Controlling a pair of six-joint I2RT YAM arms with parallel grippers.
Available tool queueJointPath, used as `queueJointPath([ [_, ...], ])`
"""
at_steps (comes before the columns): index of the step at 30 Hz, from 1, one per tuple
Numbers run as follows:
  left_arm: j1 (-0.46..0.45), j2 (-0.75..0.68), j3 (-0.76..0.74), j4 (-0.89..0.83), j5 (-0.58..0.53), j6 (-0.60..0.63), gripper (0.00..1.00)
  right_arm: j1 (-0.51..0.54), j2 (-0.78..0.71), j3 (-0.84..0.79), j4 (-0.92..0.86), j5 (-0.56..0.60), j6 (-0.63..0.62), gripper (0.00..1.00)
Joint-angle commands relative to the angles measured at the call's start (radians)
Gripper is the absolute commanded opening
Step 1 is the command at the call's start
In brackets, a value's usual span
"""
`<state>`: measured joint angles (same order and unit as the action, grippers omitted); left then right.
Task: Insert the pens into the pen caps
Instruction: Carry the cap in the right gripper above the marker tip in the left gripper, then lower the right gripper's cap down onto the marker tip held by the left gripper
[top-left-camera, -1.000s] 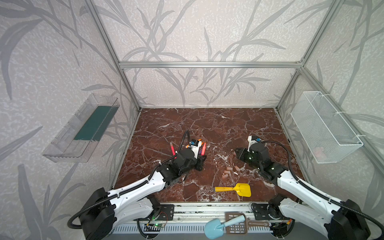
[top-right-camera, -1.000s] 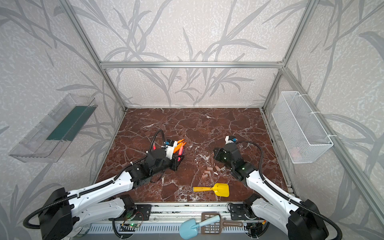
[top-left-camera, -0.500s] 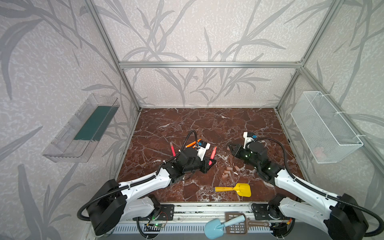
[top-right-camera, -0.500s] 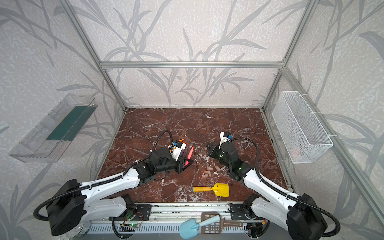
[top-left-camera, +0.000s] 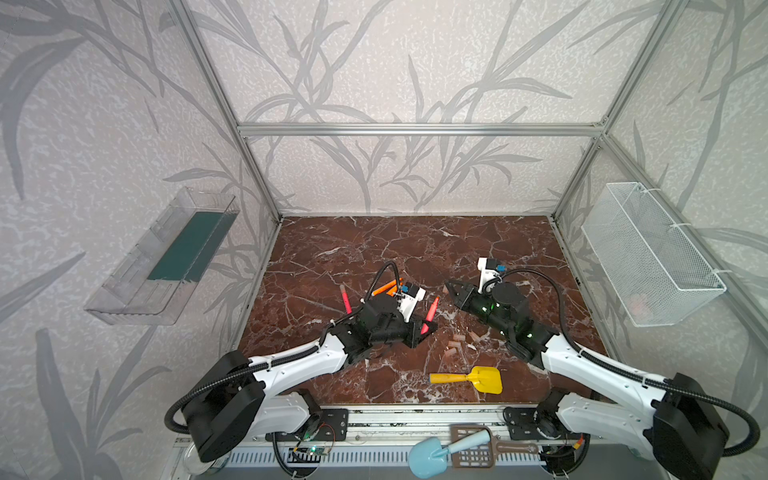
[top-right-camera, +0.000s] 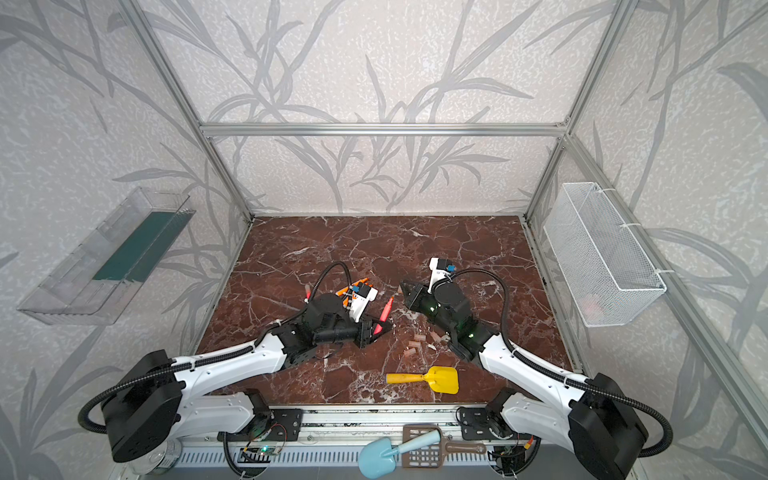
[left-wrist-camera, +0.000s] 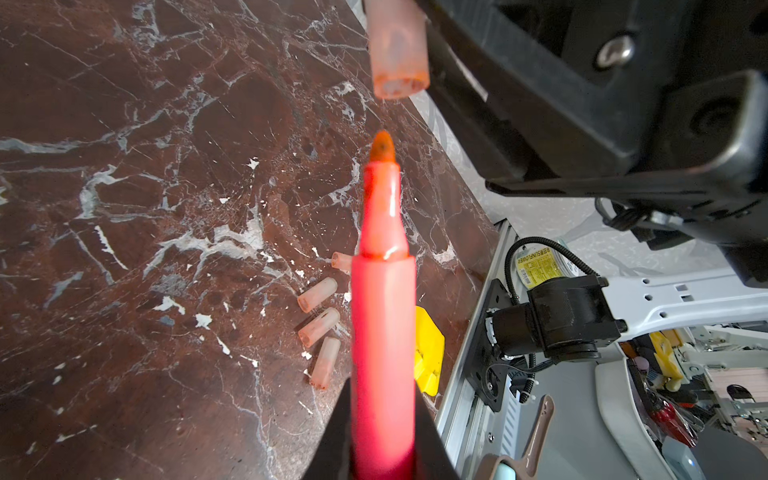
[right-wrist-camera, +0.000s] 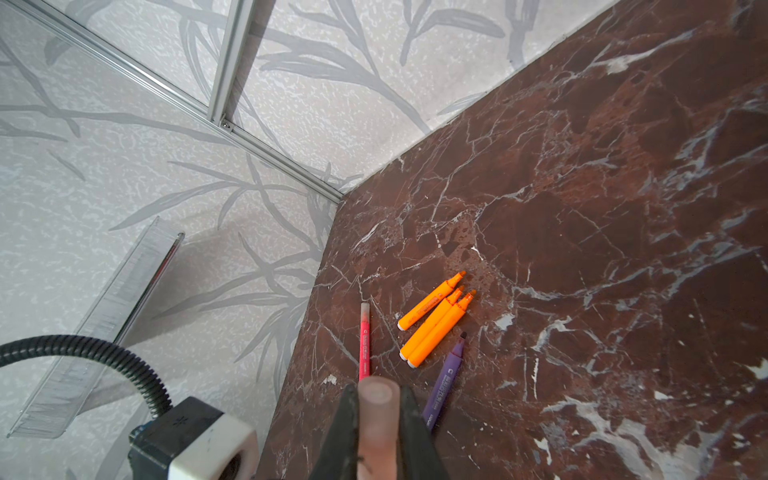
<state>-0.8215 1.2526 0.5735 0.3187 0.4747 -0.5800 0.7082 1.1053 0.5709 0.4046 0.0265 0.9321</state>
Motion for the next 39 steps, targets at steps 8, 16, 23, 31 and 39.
queueJointPath([
  [8, 0.001, 0.004, 0.012, 0.032, 0.024, -0.008, 0.00, 0.031, 0.044, 0.041, 0.069, 0.017, 0.011, 0.13],
  [16, 0.001, -0.001, 0.008, 0.031, 0.012, -0.010, 0.00, 0.046, 0.047, 0.035, 0.074, 0.016, 0.016, 0.12],
  [23, 0.001, -0.013, 0.004, 0.025, -0.005, -0.010, 0.00, 0.059, 0.024, 0.013, 0.059, 0.028, 0.022, 0.12],
  [31, 0.002, -0.027, 0.006, -0.001, -0.034, 0.001, 0.00, 0.090, -0.009, -0.038, 0.077, 0.040, 0.046, 0.12],
  [39, 0.002, -0.052, 0.000, -0.006, -0.041, 0.009, 0.00, 0.118, -0.018, -0.079, 0.108, 0.025, 0.065, 0.11],
])
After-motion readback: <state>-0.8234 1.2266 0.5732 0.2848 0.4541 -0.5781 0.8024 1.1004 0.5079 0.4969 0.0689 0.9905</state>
